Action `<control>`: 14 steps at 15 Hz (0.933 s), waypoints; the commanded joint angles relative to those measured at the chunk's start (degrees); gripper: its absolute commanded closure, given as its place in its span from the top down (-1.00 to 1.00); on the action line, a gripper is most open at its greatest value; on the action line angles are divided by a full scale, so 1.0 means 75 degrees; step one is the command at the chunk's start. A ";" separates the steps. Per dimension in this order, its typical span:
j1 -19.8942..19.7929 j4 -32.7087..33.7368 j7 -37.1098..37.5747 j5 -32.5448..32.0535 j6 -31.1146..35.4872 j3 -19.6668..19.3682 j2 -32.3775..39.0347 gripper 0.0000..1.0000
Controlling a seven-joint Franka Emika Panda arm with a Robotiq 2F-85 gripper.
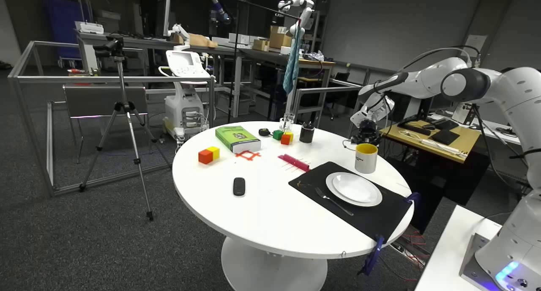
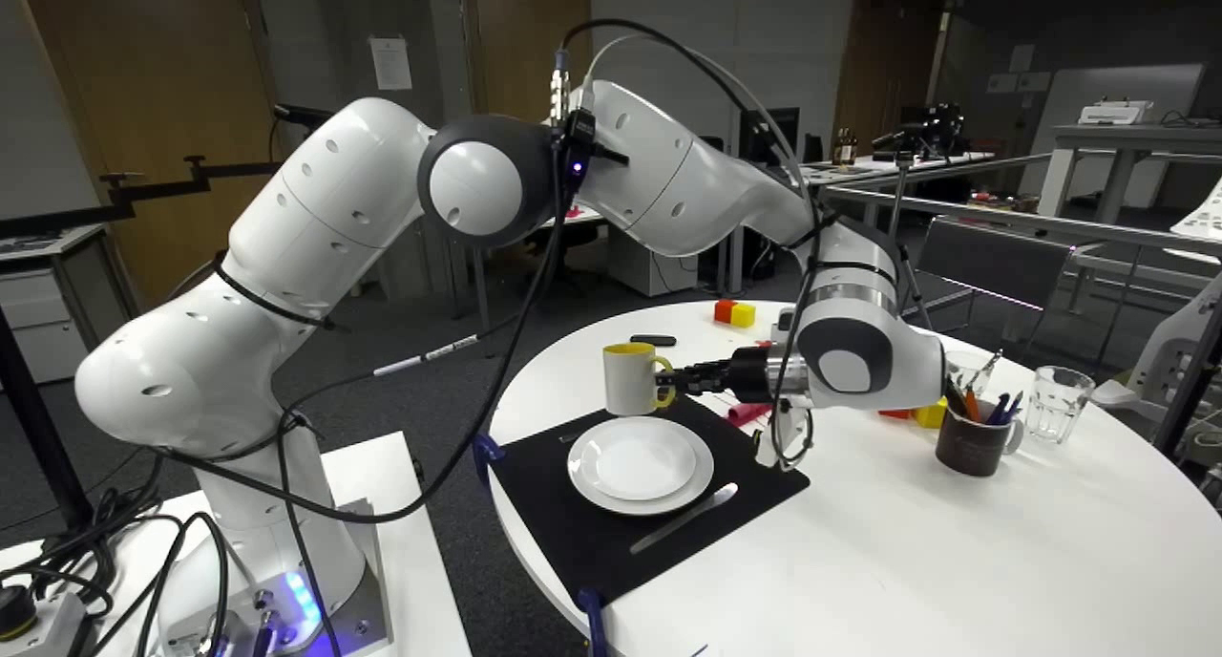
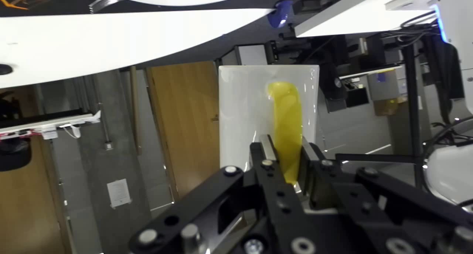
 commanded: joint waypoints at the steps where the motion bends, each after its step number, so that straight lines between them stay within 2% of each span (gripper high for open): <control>1: -0.0124 0.0730 -0.0534 -0.0725 -0.1180 0.0138 0.0335 -0.91; 4: -0.0132 0.1084 -0.0846 -0.1174 -0.1388 0.0182 0.0560 -0.91; 7: -0.0160 0.1372 -0.0876 -0.1102 -0.1123 0.0223 0.0786 -0.91; 14: -0.0177 0.1427 -0.0705 -0.0598 0.0124 0.0299 0.0916 -0.91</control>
